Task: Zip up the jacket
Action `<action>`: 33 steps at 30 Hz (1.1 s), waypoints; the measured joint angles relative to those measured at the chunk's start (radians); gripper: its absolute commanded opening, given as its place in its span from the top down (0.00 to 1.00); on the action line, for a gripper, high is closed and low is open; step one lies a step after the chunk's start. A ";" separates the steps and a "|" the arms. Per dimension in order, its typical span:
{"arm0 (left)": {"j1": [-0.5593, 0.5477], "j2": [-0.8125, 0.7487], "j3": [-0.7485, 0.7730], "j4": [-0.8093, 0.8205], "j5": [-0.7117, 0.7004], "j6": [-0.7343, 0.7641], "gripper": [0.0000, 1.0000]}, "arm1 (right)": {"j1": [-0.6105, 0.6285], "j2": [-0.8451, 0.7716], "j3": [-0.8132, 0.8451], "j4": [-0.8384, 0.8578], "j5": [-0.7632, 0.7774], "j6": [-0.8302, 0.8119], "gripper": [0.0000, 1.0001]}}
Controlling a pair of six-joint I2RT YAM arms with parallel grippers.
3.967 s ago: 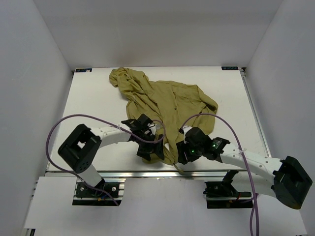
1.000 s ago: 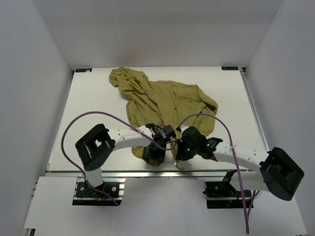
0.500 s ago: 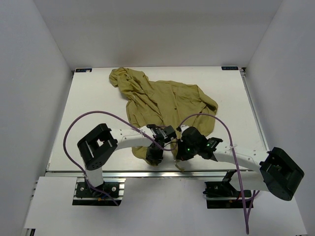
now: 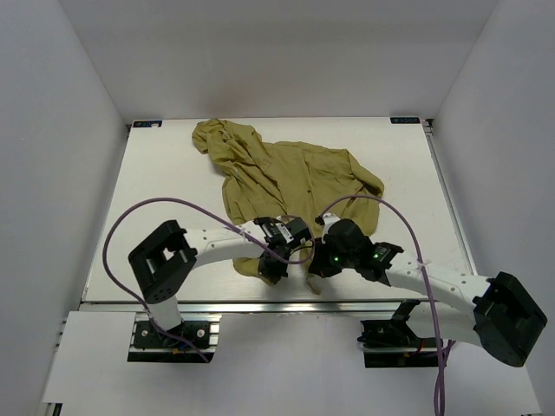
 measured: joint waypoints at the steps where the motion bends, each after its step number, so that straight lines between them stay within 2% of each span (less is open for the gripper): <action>1: 0.000 -0.019 0.002 0.002 -0.019 0.002 1.00 | -0.005 -0.010 0.000 0.011 -0.010 -0.002 1.00; 6: 0.002 -0.218 0.004 0.084 -0.126 0.017 1.00 | -0.057 -0.076 0.000 0.119 -0.102 -0.003 1.00; 10: 0.010 -0.409 -0.010 0.233 -0.198 0.036 1.00 | -0.121 -0.120 -0.010 0.251 -0.193 0.014 1.00; 14: 0.014 -0.515 -0.067 0.365 -0.227 0.042 1.00 | -0.141 -0.125 -0.010 0.320 -0.248 0.032 1.00; 26: 0.015 -0.566 -0.235 0.507 -0.225 0.041 1.00 | -0.164 -0.213 -0.075 0.431 -0.275 0.110 1.00; 33: 0.015 -0.583 -0.247 0.548 -0.217 0.041 1.00 | -0.165 -0.193 -0.079 0.462 -0.282 0.133 1.00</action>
